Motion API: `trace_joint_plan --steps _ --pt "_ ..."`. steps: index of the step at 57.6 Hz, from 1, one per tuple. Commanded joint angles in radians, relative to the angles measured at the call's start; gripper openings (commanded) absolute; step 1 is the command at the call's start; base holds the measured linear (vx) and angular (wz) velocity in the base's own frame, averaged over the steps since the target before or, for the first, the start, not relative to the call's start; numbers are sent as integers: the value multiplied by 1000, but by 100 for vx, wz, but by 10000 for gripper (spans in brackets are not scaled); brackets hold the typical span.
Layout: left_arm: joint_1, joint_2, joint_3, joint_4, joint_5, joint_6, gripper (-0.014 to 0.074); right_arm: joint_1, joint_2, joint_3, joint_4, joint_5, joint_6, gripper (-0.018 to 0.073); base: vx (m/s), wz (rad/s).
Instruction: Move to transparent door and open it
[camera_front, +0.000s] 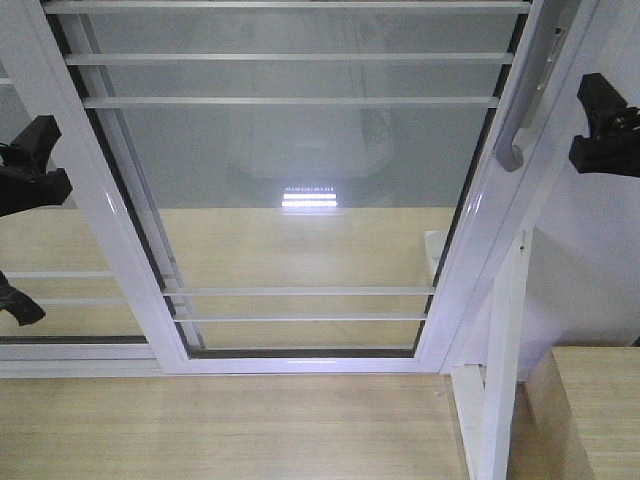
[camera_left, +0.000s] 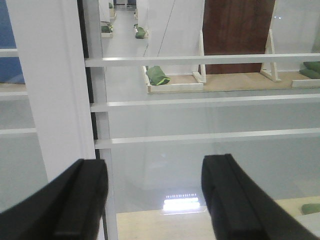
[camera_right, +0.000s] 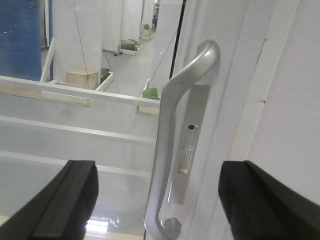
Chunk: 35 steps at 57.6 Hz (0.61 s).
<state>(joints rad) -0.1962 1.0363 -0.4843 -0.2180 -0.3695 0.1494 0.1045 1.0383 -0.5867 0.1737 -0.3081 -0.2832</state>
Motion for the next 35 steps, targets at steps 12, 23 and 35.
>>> trace_joint_plan --steps 12,23,35 --pt "-4 -12 -36 -2 -87 0 545 -3 305 -100 34 -366 41 497 0 0" --pt "-4 -12 -36 -2 -87 0 545 -3 492 -253 27 -362 48 474 0 0" --pt "-4 -12 -36 -2 -87 0 545 -14 620 -406 33 -361 42 474 0 0"
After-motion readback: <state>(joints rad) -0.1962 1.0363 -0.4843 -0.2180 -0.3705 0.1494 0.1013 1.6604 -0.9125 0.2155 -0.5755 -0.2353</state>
